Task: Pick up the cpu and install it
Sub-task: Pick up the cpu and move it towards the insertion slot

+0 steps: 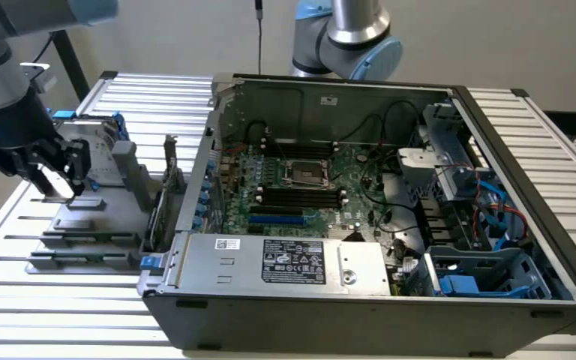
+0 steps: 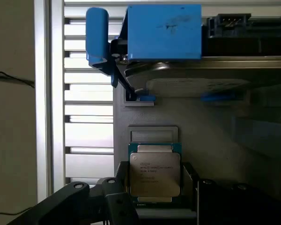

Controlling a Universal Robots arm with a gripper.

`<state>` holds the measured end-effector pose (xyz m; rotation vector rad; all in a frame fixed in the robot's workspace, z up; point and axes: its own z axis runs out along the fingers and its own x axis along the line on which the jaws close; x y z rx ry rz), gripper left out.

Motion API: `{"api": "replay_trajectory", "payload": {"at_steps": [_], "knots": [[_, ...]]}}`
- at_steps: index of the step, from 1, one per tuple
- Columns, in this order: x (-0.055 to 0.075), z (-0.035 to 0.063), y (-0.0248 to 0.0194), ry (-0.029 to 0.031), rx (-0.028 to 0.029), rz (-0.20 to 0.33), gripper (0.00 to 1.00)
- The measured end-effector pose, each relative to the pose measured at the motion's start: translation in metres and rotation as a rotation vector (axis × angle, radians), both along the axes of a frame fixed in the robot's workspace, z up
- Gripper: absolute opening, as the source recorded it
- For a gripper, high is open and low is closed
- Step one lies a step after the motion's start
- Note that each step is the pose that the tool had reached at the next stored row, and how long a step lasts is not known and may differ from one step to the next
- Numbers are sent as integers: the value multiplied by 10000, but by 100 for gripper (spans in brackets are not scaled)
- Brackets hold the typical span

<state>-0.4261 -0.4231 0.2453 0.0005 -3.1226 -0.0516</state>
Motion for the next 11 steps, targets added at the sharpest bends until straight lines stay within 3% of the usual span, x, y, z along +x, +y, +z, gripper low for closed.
{"api": "replay_trajectory", "payload": {"at_steps": [11], "knots": [[38,500,5,56,0,0,55]]}}
